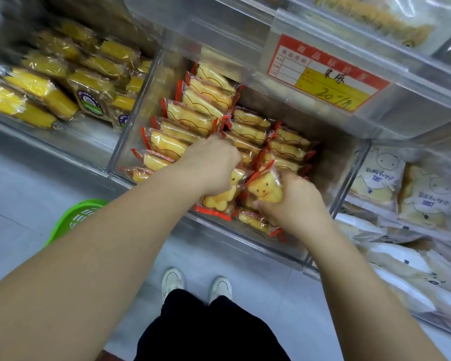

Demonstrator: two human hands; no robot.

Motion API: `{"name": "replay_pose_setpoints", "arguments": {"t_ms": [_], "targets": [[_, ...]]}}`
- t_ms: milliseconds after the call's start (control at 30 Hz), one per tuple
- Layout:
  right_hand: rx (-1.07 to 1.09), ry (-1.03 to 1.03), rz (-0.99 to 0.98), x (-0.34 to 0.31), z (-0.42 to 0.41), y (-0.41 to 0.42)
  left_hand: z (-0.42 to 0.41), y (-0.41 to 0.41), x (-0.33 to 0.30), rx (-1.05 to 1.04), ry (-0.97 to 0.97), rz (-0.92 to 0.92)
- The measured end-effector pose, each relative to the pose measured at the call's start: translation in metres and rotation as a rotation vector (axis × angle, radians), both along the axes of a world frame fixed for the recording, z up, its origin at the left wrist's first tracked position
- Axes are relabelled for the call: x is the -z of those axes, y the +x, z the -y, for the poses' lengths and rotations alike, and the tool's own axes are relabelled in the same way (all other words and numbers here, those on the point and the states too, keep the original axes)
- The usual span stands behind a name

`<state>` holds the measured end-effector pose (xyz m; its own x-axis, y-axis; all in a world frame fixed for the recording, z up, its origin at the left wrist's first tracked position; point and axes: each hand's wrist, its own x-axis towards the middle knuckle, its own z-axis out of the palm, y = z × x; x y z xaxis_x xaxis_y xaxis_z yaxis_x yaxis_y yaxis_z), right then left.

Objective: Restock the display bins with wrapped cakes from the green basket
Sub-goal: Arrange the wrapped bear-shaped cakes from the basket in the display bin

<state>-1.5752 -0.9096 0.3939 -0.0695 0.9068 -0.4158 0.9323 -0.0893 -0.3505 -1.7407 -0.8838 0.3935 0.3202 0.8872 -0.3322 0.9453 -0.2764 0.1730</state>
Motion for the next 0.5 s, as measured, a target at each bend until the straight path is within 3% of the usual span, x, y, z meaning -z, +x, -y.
{"name": "replay_pose_setpoints", "arguments": {"t_ms": [100, 167, 233, 500], "targets": [[0.064, 0.035, -0.214, -0.015, 0.001, 0.006, 0.0, -0.009, -0.01, -0.247, 0.024, 0.317], [0.036, 0.098, -0.268, -0.024, 0.001, 0.008, -0.002, -0.013, -0.014, -0.455, 0.047, 0.622], [-0.032, 0.142, -0.275, -0.029, -0.001, 0.005, -0.005, -0.015, -0.016, -0.544, -0.013, 0.779], [-0.323, 0.241, -0.013, -0.006, -0.021, -0.015, -0.006, -0.018, -0.012, -0.36, -0.264, 0.648]]}}
